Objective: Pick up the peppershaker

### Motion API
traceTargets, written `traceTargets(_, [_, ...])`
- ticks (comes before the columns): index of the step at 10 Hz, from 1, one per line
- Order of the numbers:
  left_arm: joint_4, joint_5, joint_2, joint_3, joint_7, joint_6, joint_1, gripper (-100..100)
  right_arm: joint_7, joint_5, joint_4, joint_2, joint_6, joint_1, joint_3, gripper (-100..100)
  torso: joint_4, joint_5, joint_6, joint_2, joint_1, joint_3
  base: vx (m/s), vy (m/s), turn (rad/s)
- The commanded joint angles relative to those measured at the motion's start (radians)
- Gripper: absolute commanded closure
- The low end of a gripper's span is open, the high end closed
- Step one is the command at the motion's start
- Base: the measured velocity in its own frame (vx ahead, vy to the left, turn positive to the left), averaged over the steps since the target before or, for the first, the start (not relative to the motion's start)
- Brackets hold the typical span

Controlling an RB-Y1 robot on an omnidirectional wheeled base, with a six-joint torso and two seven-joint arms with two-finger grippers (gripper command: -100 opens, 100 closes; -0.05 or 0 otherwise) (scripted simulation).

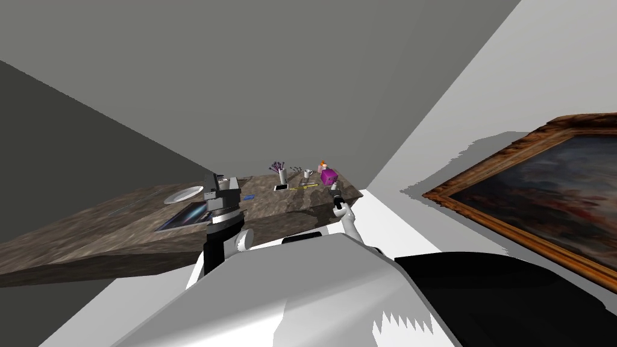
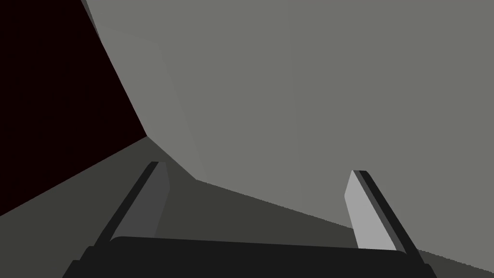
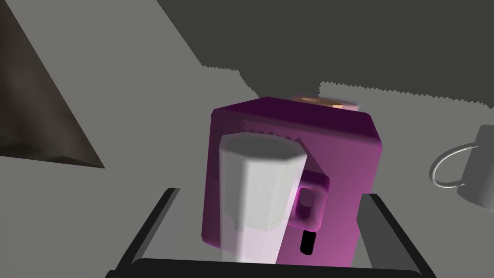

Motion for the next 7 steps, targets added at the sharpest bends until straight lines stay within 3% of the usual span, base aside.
traceTargets(1, [0.0, 0.0, 0.0, 0.0, 0.0, 0.0, 0.0, 0, -0.05, 0.05, -0.006, -0.001, 0.009, 0.005, 0.003, -100, 0.0, 0.0, 0.0, 0.0, 0.0, 0.0, 0.015, -0.017, -0.004])
traceTargets(3, [0.0, 0.0, 0.0, 0.0, 0.0, 0.0, 0.0, 0, -0.107, 0.111, -0.006, -0.001, 0.009, 0.005, 0.003, -100, 0.0, 0.0, 0.0, 0.001, 0.002, 0.0, 0.0, 0.0, 0.0])
traceTargets(5, [0.0, 0.0, 0.0, 0.0, 0.0, 0.0, 0.0, 0, -0.155, 0.111, -0.006, -0.001, 0.009, 0.005, 0.003, -100, 0.0, 0.0, 0.0, 0.001, 0.002, 0.001, 0.0, 0.0, 0.0])
traceTargets(6, [0.0, 0.0, 0.0, 0.0, 0.0, 0.0, 0.0, 0, -0.189, 0.16, -0.049, -0.004, 0.052, 0.044, 0.024, -100, 0.0, 0.0, 0.0, 0.001, 0.002, 0.001, 0.016, -0.021, 0.122])
traceTargets(7, [0.0, 0.0, 0.0, 0.0, 0.0, 0.0, 0.0, 0, -0.216, 0.187, -0.049, -0.004, 0.052, 0.044, 0.024, -100, 0.0, 0.0, 0.0, 0.001, 0.001, 0.0, 0.025, -0.031, 0.075])
